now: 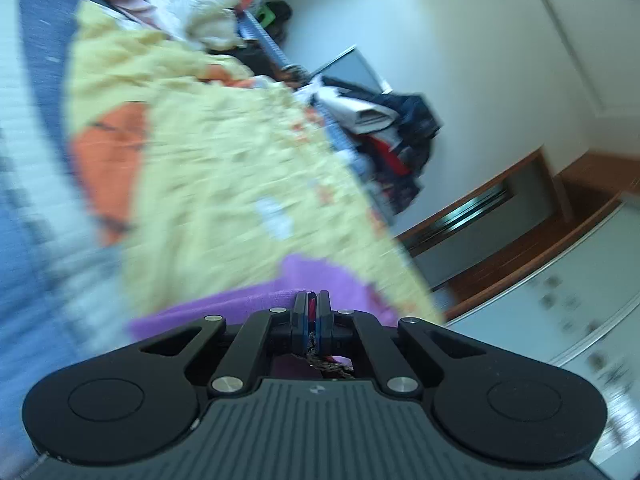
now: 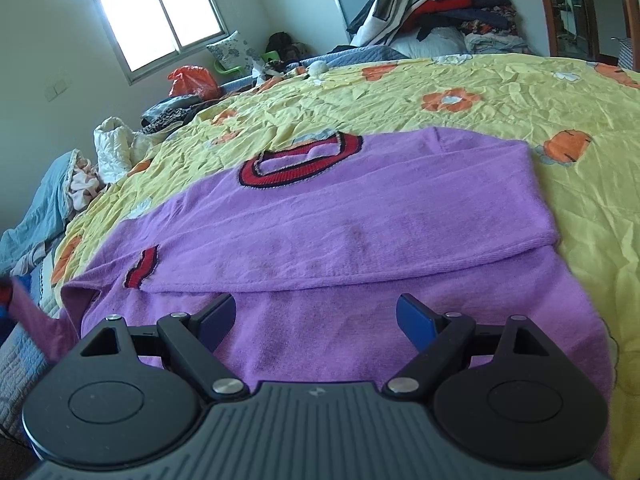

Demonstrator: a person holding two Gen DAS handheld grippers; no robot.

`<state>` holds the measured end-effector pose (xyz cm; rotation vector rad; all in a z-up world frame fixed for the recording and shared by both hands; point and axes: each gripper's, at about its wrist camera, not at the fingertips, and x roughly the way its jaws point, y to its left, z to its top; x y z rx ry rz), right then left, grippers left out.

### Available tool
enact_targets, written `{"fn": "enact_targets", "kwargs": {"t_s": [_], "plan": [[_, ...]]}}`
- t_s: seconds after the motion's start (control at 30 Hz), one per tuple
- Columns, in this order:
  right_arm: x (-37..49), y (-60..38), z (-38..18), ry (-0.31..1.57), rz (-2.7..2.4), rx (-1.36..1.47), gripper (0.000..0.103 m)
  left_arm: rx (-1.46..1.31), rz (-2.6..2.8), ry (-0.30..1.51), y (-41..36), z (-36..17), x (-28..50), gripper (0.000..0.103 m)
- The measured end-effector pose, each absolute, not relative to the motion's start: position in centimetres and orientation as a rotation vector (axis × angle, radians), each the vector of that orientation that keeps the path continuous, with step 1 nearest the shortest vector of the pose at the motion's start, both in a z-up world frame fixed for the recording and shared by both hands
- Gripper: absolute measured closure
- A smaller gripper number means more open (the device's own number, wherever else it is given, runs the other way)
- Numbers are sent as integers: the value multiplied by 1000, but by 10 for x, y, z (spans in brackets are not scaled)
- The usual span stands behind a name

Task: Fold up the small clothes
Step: 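Grasp the other sleeve cuff with the left gripper and lift it, then lay the sleeve across the sweater body and open the left gripper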

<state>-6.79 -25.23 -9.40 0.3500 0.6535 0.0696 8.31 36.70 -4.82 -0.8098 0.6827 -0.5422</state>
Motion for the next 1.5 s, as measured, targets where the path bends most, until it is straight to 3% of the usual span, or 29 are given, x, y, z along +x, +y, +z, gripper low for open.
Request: {"fn": "enact_targets", "kwargs": {"t_s": [0.2, 0.43, 0.67, 0.87, 1.03, 1.1, 1.13, 1.17, 1.23, 1.3, 1.37, 1.4, 1.43, 1.47, 1.5], "plan": [[-80, -263, -92, 643, 50, 364, 15, -884, -695, 595, 297, -7, 141, 100], [-86, -272, -95, 627, 48, 384, 15, -745, -951, 721, 132, 15, 180, 100], [-78, -271, -83, 573, 69, 297, 15, -588, -1119, 926, -42, -44, 192, 100], [-48, -266, -87, 571, 115, 238, 16, -543, -1118, 1078, -117, -117, 200, 100], [-18, -263, -94, 605, 89, 164, 19, -647, -1075, 1111, -107, -135, 210, 99], [-6, -266, -97, 623, 66, 172, 24, -689, -1078, 1077, -81, -123, 206, 85], [-2, -268, -98, 632, 54, 175, 26, -691, -1055, 1058, -66, -114, 205, 66], [1, -271, -99, 631, 45, 183, 29, -704, -1041, 1024, -47, -105, 202, 54], [3, -279, -98, 611, 22, 196, 30, -742, -1039, 940, 1, -87, 193, 51], [9, -291, -98, 614, 22, 219, 30, -735, -969, 876, 53, -72, 183, 43], [21, -305, -100, 636, 34, 269, 29, -717, -867, 816, 105, -65, 176, 28], [27, -312, -102, 650, 61, 308, 30, -719, -805, 808, 129, -65, 174, 27], [34, -317, -105, 662, 81, 345, 33, -732, -758, 808, 152, -68, 172, 28], [41, -321, -107, 677, 90, 367, 44, -750, -719, 805, 173, -73, 170, 27], [48, -323, -108, 694, 97, 371, 66, -757, -670, 808, 191, -76, 168, 27]]}}
